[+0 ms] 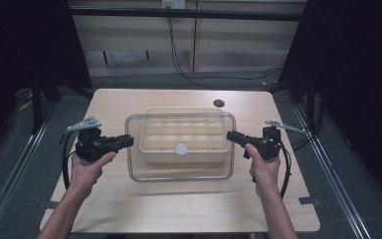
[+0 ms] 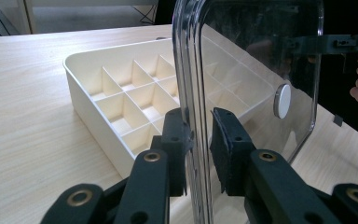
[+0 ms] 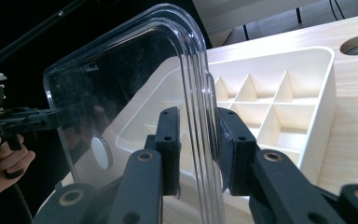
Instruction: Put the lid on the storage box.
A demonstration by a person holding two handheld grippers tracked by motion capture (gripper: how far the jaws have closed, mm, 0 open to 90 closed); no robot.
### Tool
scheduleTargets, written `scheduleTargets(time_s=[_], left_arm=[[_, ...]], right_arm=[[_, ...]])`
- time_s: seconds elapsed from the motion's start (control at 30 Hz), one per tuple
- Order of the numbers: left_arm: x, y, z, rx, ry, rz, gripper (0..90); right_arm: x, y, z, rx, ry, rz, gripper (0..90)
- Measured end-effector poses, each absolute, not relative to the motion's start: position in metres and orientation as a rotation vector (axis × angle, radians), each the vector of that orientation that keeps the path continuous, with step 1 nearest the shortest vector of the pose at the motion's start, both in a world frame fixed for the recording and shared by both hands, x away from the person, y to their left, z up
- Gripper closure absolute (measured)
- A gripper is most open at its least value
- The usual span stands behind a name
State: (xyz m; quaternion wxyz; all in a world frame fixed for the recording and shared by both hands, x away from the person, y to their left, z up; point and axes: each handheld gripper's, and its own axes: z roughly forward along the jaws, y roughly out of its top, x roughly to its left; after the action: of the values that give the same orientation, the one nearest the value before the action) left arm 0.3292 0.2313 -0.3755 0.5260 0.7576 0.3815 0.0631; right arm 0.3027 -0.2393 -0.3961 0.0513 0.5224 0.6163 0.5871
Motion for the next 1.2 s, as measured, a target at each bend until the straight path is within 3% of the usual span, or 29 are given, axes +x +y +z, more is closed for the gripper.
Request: scheduleTargets(time_s=[1.2], left_arm=[[0.382,0.218,-0.352,1.799,0.943,0.182,75.7]], right_arm=[[0.355,-0.247,-0.373,1.598,1.837,1.775,71.7]])
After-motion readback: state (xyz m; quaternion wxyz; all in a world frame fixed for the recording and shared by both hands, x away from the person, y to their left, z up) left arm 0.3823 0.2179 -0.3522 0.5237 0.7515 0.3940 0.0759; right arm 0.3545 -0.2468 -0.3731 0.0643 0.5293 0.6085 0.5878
